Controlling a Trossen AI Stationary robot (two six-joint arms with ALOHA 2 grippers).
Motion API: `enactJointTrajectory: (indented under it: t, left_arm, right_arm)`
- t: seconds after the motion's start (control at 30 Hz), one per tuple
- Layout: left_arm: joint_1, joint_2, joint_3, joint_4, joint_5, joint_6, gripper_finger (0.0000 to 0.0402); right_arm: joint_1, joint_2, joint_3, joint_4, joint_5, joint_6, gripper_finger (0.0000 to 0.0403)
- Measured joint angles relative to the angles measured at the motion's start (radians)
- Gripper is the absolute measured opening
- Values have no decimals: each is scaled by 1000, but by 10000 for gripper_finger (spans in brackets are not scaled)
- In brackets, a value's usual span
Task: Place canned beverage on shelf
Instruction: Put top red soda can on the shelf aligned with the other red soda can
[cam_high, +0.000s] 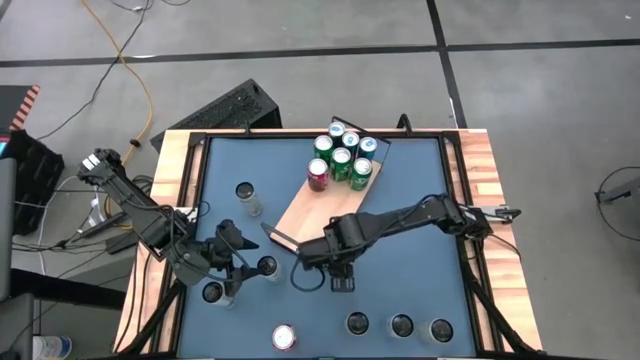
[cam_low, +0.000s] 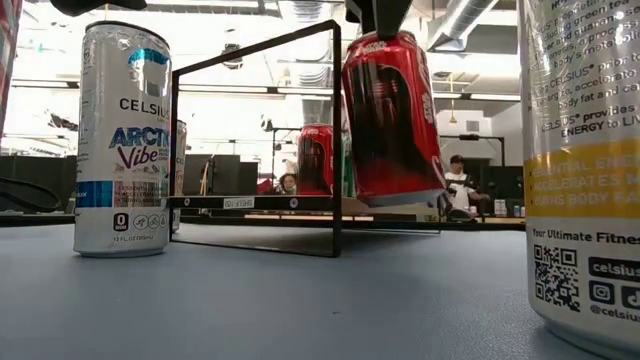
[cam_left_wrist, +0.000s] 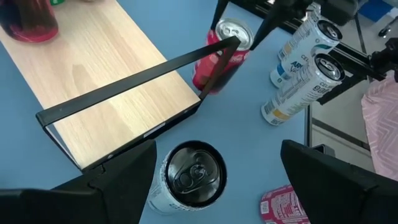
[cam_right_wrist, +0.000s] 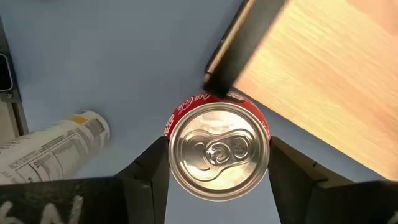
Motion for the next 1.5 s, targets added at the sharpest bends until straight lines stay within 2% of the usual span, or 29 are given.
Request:
enactJointTrajectory:
  t: [0.23,0.4,1.0,1.17,1.37,1.5]
  left_arm:
    - [0,5,0,-1,-5,-3,330]
    - [0,6,0,0,-33,-14,330]
    - [0,6,0,-8,-75,-22,330]
    - [0,6,0,-22,-79,-22,330]
    - [0,6,0,-48,-86,-26,330]
    - [0,6,0,-57,-97,-34,330]
  right_arm:
    - [-27,-76,-4,1,-3,-4,202]
    - [-89,-134,-10,1,47,-5,202]
    - [-372,-139,-11,9,93,-193,202]
    - [-383,-139,-11,18,95,-292,202]
    - [-406,-139,-12,16,89,-317,203]
    - [-425,-141,-91,54,93,-338,203]
